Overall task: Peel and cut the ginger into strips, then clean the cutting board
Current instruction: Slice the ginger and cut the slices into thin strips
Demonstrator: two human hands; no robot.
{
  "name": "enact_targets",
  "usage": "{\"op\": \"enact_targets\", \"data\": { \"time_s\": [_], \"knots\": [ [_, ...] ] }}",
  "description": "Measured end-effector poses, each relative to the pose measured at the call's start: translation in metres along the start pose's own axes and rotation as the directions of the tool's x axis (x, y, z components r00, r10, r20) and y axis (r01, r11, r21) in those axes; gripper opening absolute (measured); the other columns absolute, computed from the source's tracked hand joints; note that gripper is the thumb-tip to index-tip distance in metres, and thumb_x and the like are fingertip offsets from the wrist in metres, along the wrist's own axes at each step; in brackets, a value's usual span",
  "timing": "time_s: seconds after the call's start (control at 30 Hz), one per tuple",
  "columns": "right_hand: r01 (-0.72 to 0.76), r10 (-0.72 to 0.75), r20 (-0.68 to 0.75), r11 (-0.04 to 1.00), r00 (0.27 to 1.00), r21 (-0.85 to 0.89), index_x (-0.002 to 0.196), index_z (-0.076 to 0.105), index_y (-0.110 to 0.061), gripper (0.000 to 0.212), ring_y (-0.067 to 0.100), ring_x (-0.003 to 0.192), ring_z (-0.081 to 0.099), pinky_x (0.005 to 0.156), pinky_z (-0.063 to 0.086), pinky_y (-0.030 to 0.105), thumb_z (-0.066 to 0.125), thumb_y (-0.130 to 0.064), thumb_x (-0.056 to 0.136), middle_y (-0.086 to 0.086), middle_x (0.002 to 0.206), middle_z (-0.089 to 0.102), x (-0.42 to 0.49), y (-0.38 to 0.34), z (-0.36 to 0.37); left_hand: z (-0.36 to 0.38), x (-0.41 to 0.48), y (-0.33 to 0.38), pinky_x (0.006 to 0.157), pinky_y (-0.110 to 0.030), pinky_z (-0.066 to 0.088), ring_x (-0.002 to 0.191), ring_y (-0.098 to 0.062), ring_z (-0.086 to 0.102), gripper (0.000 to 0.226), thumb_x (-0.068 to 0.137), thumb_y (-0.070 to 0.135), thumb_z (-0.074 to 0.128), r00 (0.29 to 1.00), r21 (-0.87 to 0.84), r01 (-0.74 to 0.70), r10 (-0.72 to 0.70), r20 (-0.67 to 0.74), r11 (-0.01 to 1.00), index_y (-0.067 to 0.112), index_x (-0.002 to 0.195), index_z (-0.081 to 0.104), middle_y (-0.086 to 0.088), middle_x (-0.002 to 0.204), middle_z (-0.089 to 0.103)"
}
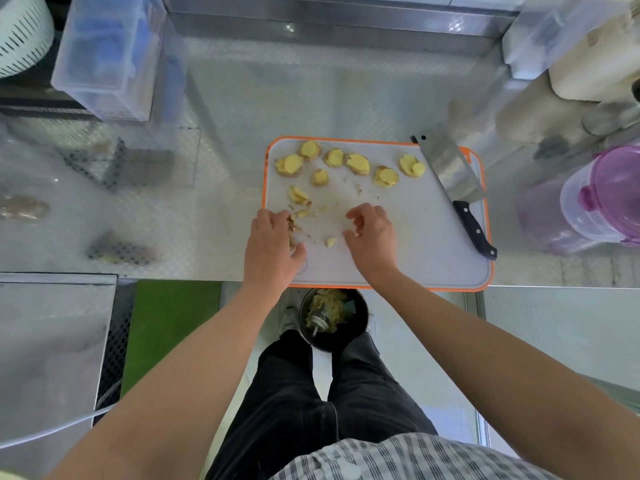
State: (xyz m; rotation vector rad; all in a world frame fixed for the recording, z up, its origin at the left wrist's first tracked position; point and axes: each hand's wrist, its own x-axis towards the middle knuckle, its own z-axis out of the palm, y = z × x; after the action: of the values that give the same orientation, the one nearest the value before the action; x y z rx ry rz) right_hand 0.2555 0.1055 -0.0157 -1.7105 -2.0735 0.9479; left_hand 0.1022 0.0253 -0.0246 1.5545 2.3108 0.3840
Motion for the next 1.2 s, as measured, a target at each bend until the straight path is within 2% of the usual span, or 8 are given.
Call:
{"op": "enact_targets", "data": {
  "time_s": [0.1,0.2,0.33,0.43,0.57,0.9,1.07,1.2],
  "knots": [
    [-0.064,0.067,0.035,0.995,0.997,-0.080,0.112,0.060,-0.005,0.030,0.025,0.092,0.055,0.075,0.039,0.023,0.054,0.003,0.084,0.012,0.110,0.054,-0.001,0.001,0.005,-0.001,-0.002,-0.001,0.084,-0.036,0.049,0.103,-0.028,0.050,0.059,0.078,0.022,0.072,1.000,-0.064,0.014,-0.013,0.011,0.998,0.006,0.130,0.049,-0.013,0.116,0.043],
    [0.086,-0.091,0.159,0.995,0.983,0.041,0.113,0.062,-0.001,0.032,0.027,0.090,0.059,0.081,0.049,0.033,0.052,0.006,0.083,0.015,0.105,0.060,-0.009,-0.024,0.031,-0.002,-0.003,-0.002,0.082,-0.034,0.048,0.095,-0.028,0.055,0.058,0.075,0.018,0.075,1.000,-0.107,0.016,-0.013,0.023,0.994,0.005,0.127,0.052,-0.013,0.113,0.043],
    [0.020,-0.024,0.045,0.996,0.999,0.083,0.124,0.055,-0.002,0.043,0.024,0.099,0.055,0.087,0.048,0.030,0.048,0.011,0.084,0.015,0.118,0.051,0.013,-0.028,0.026,-0.006,-0.002,-0.007,0.081,-0.033,0.048,0.096,-0.027,0.055,0.058,0.075,0.017,0.075,1.000,-0.130,0.018,-0.016,0.016,0.991,0.007,0.128,0.053,-0.013,0.114,0.043],
    [0.033,-0.028,0.086,0.998,0.996,-0.057,0.129,0.052,-0.002,0.048,0.030,0.112,0.048,0.095,0.042,0.033,0.050,0.009,0.082,0.017,0.125,0.045,0.024,-0.022,0.028,-0.007,-0.001,-0.009,0.083,-0.033,0.048,0.096,-0.028,0.056,0.057,0.078,0.017,0.074,0.999,-0.152,0.023,-0.016,0.046,0.988,0.007,0.130,0.052,-0.013,0.116,0.043],
    [0.091,-0.092,0.089,0.996,0.992,0.016,0.120,0.060,0.000,0.043,0.032,0.098,0.056,0.086,0.047,0.032,0.048,0.012,0.080,0.018,0.115,0.052,0.016,-0.028,0.043,-0.008,0.003,-0.009,0.085,-0.033,0.046,0.098,-0.027,0.057,0.053,0.079,0.016,0.072,0.998,-0.190,0.051,-0.041,0.056,0.980,0.006,0.128,0.054,-0.012,0.115,0.044],
    [0.138,-0.142,0.140,0.990,0.980,0.038,0.114,0.065,-0.001,0.031,0.030,0.095,0.058,0.086,0.048,0.036,0.050,0.004,0.087,0.017,0.111,0.055,0.014,-0.040,0.045,-0.010,0.012,-0.014,0.079,-0.027,0.042,0.092,-0.027,0.058,0.043,0.083,0.010,0.063,0.994,-0.204,0.076,-0.058,0.091,0.976,0.007,0.125,0.057,-0.010,0.112,0.047],
    [0.014,-0.018,0.070,0.998,0.997,0.064,0.107,0.064,-0.008,0.026,0.014,0.078,0.052,0.074,0.043,0.024,0.053,0.001,0.085,0.003,0.093,0.056,0.021,-0.026,0.013,-0.018,0.021,-0.002,0.075,-0.035,0.047,0.099,-0.025,0.053,0.038,0.086,0.013,0.059,1.000,-0.106,0.011,-0.010,0.012,0.994,0.009,0.123,0.056,-0.010,0.111,0.050],
    [-0.130,0.129,0.019,0.991,0.991,0.038,0.089,0.066,-0.016,0.006,0.014,0.073,0.056,0.064,0.040,0.024,0.061,-0.017,0.087,-0.002,0.076,0.062,0.035,0.003,-0.031,-0.016,0.041,0.026,0.063,-0.030,0.039,0.089,-0.025,0.055,0.013,0.087,0.015,0.060,0.988,-0.100,-0.149,0.144,-0.053,0.984,0.010,0.096,0.069,-0.007,0.092,0.055]
  ]
}}
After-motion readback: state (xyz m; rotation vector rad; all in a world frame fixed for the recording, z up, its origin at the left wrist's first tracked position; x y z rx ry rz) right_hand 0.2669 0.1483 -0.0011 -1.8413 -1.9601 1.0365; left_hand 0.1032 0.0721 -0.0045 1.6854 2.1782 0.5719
